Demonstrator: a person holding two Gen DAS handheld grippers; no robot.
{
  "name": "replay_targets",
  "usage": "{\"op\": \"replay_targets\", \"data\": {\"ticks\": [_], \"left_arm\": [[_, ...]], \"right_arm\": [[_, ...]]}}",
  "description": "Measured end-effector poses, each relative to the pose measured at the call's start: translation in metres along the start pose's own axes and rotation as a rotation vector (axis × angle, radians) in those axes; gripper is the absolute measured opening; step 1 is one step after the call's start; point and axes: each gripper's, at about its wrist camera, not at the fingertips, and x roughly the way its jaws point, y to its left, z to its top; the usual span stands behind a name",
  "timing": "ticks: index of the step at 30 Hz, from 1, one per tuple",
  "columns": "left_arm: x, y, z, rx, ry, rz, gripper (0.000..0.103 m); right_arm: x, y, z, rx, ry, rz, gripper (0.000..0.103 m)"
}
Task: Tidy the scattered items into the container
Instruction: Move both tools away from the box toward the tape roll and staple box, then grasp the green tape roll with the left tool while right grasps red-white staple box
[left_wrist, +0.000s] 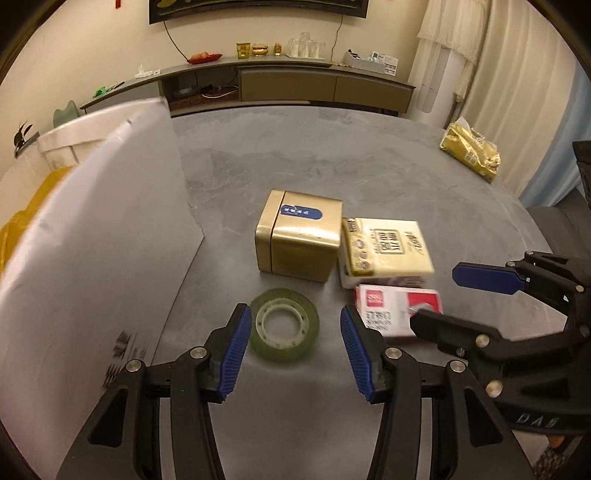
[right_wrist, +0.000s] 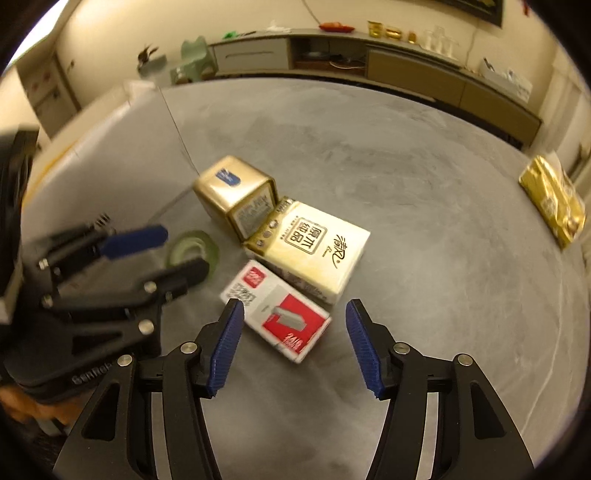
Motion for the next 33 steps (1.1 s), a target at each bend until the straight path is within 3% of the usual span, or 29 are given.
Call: {"op": "replay_targets", "data": {"ticks": [5, 7, 11, 17, 20, 21, 23, 27, 31, 32, 33], "left_arm": [[0.002, 0.001, -0.005, 0.031, -0.028, -0.016, 0.057], [-0.002, 0.000, -0.008, 0.055, -0.026, -0.028, 0.042], [-0.010, 0.005, -0.015, 0.044, -0.037, -0.021, 0.042], [-0.005, 0.007, -0.012, 0.033, -0.047, -0.024, 0.057], [0.000, 0.011, -0.013, 0.009, -0.018, -0.062, 0.055], [0.000, 0.012, -0.013, 0.005, -0.012, -0.074, 0.054], [-0.004, 0.009, -0.014, 0.022, -0.027, -0.061, 0.054], [-0.005, 0.004, -0.015, 0.051, -0.046, -0.047, 0.060], [0.004, 0.001, -0.020, 0.074, -0.038, -0.018, 0.060], [0.005, 0.000, -0.020, 0.086, -0.040, -0.012, 0.060], [0.004, 0.000, -0.019, 0.092, -0.042, -0.008, 0.052]], "right_arm": [[0.010, -0.001, -0.005, -0.001, 0.080, 0.081, 0.060], [0.008, 0.005, -0.008, -0.033, 0.111, 0.086, 0.060], [-0.003, 0.016, -0.010, -0.096, 0.068, 0.035, 0.061], [0.011, 0.022, -0.013, -0.147, 0.030, -0.021, 0.061], [0.015, 0.018, -0.015, -0.124, 0.048, 0.010, 0.055], [0.013, 0.017, -0.015, -0.115, 0.063, 0.009, 0.048], [0.010, 0.010, -0.017, -0.076, 0.104, 0.000, 0.044], [0.005, -0.001, -0.021, -0.052, 0.116, -0.015, 0.045], [0.008, -0.002, -0.021, -0.046, 0.072, -0.033, 0.056], [0.008, -0.001, -0.021, -0.042, 0.061, -0.033, 0.056], [0.009, 0.001, -0.020, -0.039, 0.057, -0.032, 0.056]]}}
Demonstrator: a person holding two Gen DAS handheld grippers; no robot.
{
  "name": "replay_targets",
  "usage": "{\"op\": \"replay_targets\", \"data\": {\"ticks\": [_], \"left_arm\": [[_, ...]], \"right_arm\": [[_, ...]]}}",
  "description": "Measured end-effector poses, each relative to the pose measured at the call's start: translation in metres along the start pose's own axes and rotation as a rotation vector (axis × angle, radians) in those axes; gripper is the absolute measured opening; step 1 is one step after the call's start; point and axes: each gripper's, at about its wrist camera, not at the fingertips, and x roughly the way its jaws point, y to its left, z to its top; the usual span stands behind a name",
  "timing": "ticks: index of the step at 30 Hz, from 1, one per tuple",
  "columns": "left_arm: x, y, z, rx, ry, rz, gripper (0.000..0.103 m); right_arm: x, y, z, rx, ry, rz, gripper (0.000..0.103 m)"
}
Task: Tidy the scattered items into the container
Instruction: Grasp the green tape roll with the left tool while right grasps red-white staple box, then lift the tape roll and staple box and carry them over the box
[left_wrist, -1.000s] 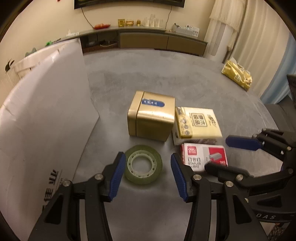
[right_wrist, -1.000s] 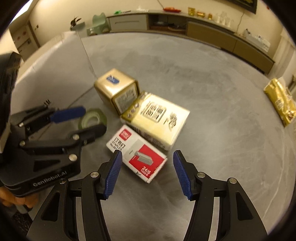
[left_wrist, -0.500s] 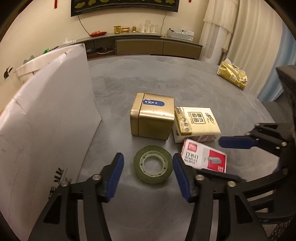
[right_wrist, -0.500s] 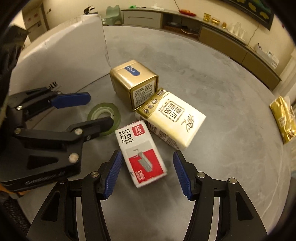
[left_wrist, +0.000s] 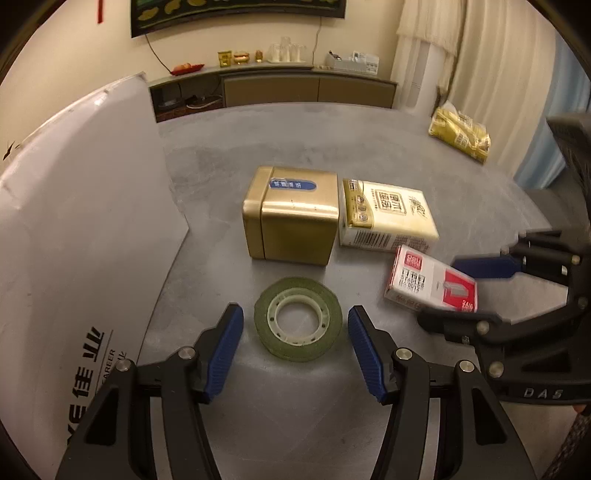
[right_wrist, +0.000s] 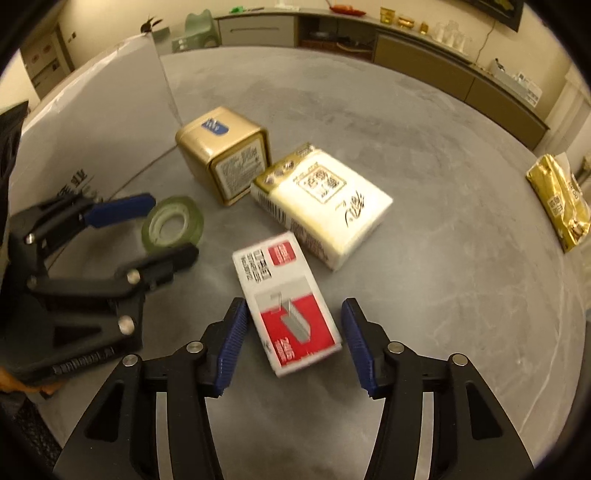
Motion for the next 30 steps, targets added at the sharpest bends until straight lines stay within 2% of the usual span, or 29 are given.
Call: {"op": "replay_targets", "data": {"ticks": [1, 3, 6, 14, 30], "left_arm": [[0.000, 0.001, 0.001, 0.001, 0.001, 0.001, 0.049], [-0.002, 0.002, 0.001, -0.004, 0.006, -0.011, 0.049], [-0.005, 0.006, 0.003, -0.030, 0.012, -0.024, 0.049], [-0.028, 0.002, 0.006, -0.024, -0.021, -0.029, 0.049], [-0.090, -0.006, -0.025, -0.008, -0.021, 0.007, 0.049]], "right_arm": [[0.000, 0.001, 0.001, 0.005, 0.002, 0.004, 0.055], [-0.003, 0.000, 0.003, 0.025, 0.013, 0.023, 0.039], [-0.008, -0.003, 0.007, 0.051, 0.015, 0.048, 0.039], [-0.023, -0.001, 0.007, 0.063, -0.013, 0.095, 0.039], [-0.051, 0.021, 0.001, 0.038, -0.080, 0.123, 0.039]]}}
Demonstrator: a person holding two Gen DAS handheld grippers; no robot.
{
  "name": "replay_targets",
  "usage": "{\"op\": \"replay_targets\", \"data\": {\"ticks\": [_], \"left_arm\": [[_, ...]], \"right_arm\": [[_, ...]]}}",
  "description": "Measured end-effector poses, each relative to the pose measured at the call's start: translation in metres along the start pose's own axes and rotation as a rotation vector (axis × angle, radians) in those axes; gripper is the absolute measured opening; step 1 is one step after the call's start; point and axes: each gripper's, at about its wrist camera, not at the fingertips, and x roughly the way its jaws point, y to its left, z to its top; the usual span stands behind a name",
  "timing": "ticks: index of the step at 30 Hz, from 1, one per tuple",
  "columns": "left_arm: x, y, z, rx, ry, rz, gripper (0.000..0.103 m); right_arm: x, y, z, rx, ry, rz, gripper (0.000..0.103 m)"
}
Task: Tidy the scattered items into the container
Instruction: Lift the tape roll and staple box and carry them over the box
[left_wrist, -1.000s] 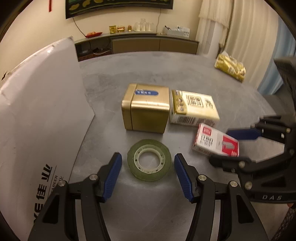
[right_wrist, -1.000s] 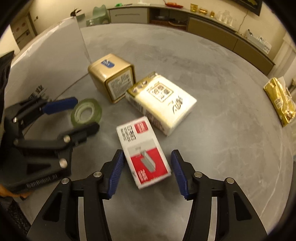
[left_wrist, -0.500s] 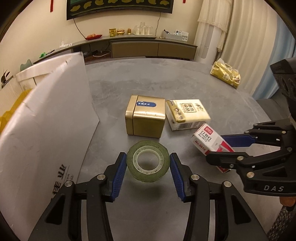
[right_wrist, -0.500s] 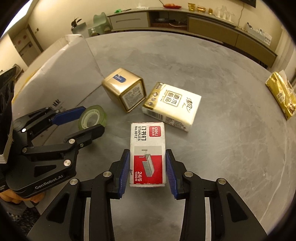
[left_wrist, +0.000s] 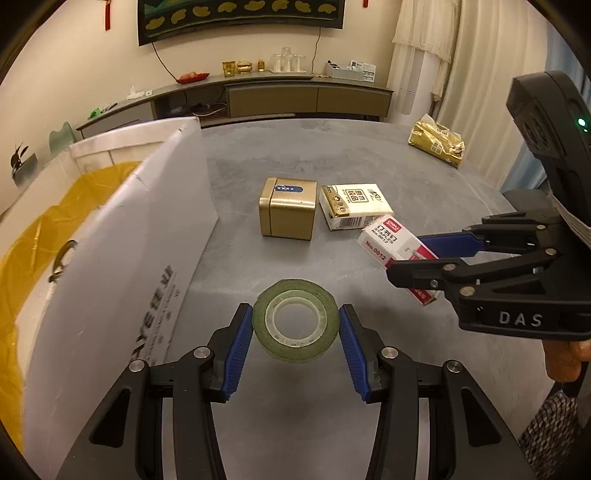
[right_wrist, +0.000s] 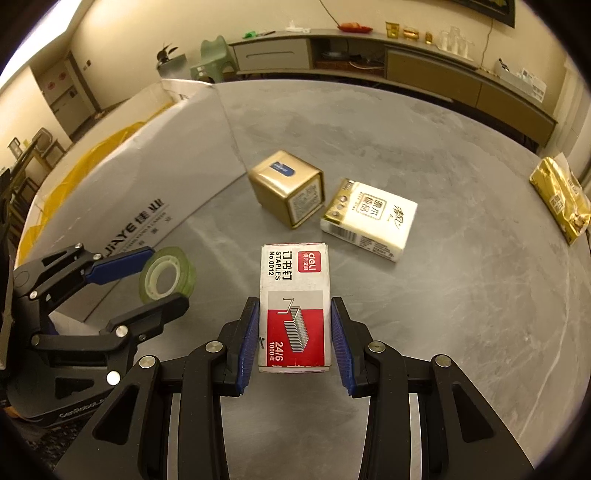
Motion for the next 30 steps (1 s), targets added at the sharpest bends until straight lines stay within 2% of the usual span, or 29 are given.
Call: {"op": "replay_targets", "data": {"ticks": [30], "left_arm": [[-0.105, -0.016, -0.028, 0.054, -0.064, 0.085, 0.049]], "right_arm": [[-0.049, 0.048, -0.011, -0.068, -0.114, 0.087, 0.039]]}}
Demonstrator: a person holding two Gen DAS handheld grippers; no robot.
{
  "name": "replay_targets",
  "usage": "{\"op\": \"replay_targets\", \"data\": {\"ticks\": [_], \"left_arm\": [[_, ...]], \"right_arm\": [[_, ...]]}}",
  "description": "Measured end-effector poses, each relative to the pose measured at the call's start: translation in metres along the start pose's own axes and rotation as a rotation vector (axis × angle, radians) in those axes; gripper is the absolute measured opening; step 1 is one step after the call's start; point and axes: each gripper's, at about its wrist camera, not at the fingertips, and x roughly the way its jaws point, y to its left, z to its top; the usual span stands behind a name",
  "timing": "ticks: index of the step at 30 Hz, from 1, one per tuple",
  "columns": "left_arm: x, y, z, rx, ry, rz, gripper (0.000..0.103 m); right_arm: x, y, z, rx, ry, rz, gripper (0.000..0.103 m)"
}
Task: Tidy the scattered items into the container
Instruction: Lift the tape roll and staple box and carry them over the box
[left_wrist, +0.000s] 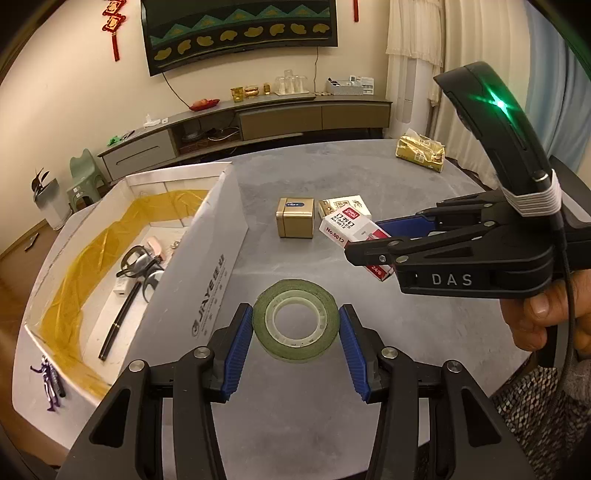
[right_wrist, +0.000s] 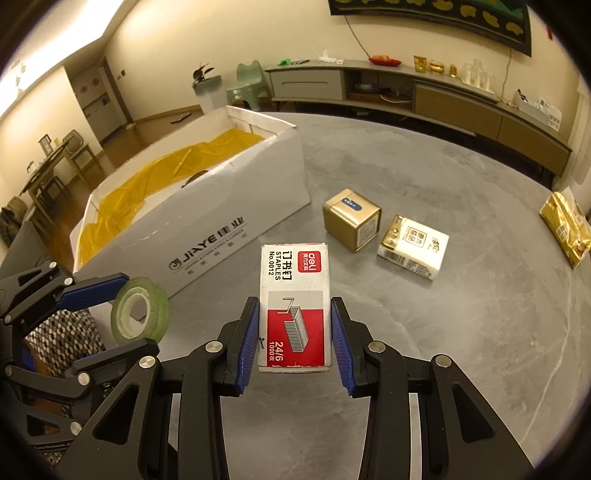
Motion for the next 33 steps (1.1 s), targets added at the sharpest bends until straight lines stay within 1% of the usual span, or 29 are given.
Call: {"op": "replay_targets", "data": {"ticks": [10, 16, 21, 33], "left_arm": [[-0.027, 0.004, -0.002, -0.017, -0.034, 0.019, 0.049], [-0.040, -0.001, 0.000, -0.008, -0.056, 0.025, 0.049], [-0.047, -0.003, 0.002, -0.003, -0.072, 0.034, 0.049], [-0.056, -0.001, 0.005, -0.006, -0.090, 0.054, 0.049]], "right_arm": [[-0.013, 0.011, -0.002, -0.011, -0.027, 0.031, 0.039], [-0.022, 0.015, -0.003, -0.014, -0.046, 0.055, 0.039], [-0.030, 0.016, -0.002, -0.009, -0.064, 0.081, 0.039], [-0.043, 0.033, -0.001, -0.046, -0.090, 0.091, 0.039]]}}
